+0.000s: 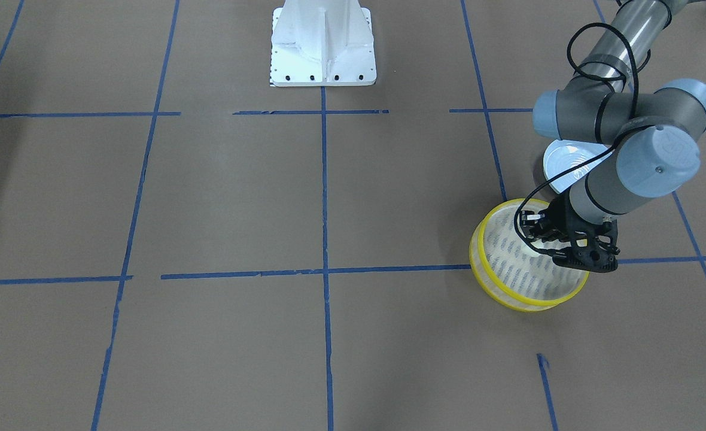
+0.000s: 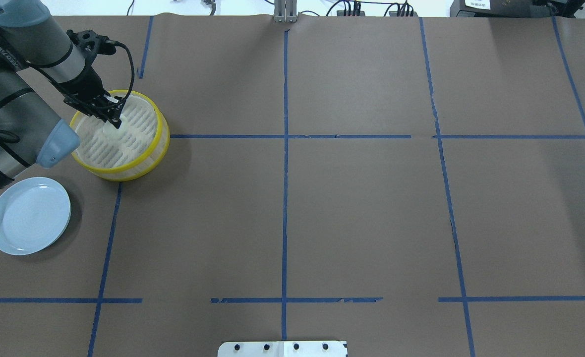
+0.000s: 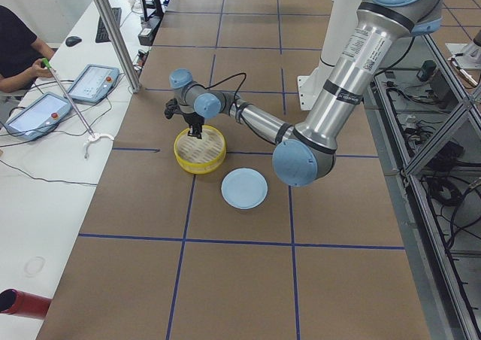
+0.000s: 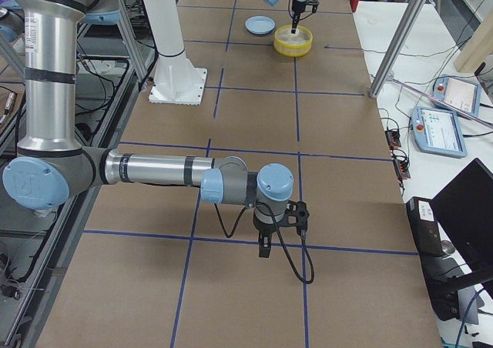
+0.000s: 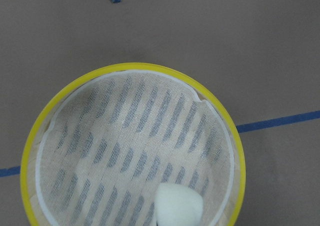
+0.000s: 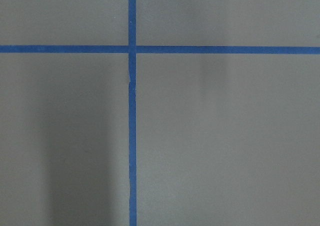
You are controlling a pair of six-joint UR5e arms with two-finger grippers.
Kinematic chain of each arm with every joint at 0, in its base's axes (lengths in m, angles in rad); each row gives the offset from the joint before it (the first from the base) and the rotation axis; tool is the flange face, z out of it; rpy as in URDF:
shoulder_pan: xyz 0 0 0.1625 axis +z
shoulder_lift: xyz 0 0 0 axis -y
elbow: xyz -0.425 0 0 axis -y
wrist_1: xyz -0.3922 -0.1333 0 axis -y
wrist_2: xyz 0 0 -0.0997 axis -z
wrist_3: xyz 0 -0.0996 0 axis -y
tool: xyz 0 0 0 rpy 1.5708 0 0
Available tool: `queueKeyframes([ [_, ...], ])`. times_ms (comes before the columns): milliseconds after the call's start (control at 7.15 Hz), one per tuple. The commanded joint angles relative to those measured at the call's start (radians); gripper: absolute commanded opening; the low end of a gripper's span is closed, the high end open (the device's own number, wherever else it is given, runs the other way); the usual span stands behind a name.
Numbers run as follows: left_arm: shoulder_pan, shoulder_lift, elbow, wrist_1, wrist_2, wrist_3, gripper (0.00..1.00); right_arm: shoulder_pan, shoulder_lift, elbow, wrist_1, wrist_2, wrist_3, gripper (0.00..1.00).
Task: Place bun in steamer
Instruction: 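Lower the bun into the steamer and open the left gripper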
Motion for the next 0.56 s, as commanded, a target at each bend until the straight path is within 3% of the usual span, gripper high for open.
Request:
queueKeyframes([
  [0,0.011,0.039,0.012,-0.094,0.047,-0.08,0.22,0.0,0.0,0.0,0.0,0.0,0.0,1.0],
  [419,0.032,0.053,0.017,-0.15,0.055,-0.118,0.25,0.0,0.0,0.0,0.0,0.0,0.0,1.0],
])
